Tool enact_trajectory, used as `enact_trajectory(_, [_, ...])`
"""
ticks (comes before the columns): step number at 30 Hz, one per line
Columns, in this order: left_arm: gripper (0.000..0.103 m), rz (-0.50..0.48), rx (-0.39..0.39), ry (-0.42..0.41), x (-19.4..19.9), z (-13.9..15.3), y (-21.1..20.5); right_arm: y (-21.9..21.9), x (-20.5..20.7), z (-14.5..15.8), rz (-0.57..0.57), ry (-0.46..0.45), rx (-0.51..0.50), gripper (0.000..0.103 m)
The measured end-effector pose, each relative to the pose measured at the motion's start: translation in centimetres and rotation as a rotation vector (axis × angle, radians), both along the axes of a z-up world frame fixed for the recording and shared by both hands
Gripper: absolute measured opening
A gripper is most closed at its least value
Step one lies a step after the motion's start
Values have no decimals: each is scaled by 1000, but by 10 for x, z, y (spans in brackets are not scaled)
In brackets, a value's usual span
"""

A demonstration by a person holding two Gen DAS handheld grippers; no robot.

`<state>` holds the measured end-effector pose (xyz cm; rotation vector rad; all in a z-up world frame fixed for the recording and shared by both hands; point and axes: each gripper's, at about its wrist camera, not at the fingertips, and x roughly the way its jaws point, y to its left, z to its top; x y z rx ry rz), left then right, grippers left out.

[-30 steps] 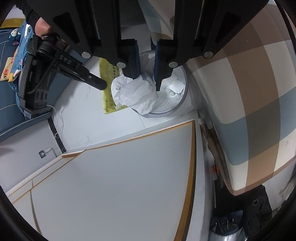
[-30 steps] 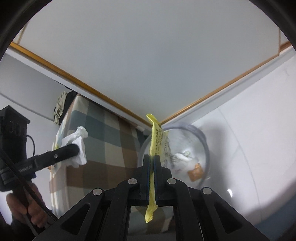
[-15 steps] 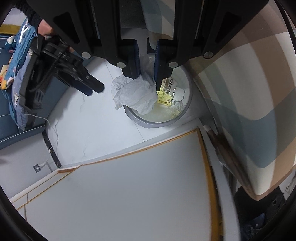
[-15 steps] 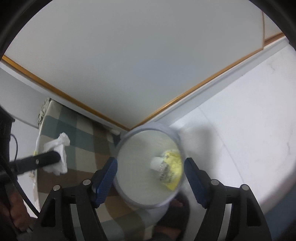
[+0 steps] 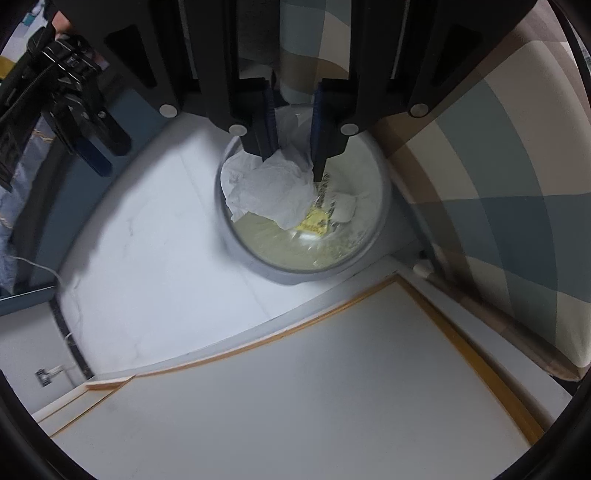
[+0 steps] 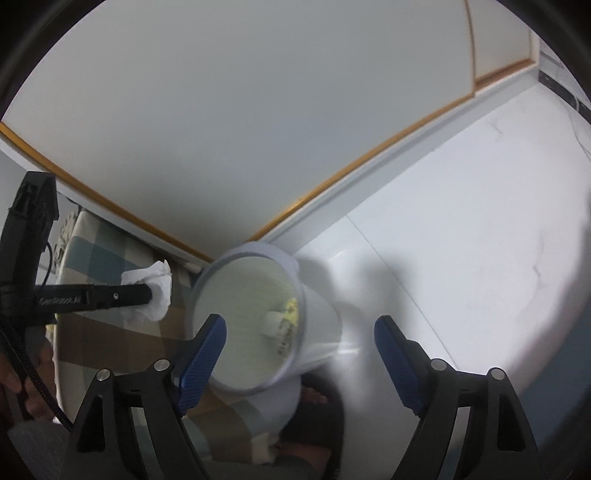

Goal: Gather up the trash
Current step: 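Lower the left gripper into the bin and open it to drop the tissue, then move both tools back over the remaining trash on the table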

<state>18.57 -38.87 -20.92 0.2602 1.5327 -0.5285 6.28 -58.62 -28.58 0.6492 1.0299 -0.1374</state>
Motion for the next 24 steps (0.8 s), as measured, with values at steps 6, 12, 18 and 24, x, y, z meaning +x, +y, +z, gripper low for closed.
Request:
enact_trajectory(6, [41, 32, -33, 27, 0, 2, 8, -6, -18, 0, -29, -5, 40, 83])
enact_trajectory(12, [60, 47, -54, -13, -5, 27, 13, -6, -27, 19, -48, -42, 35, 83])
enact_trajectory(18, [71, 56, -108, -85, -20, 63, 23, -2, -40, 52, -53, -103, -5, 83])
enact_trajectory(24, [71, 97, -213, -198, -32, 103, 55, 13, -54, 92, -58, -181, -25, 85])
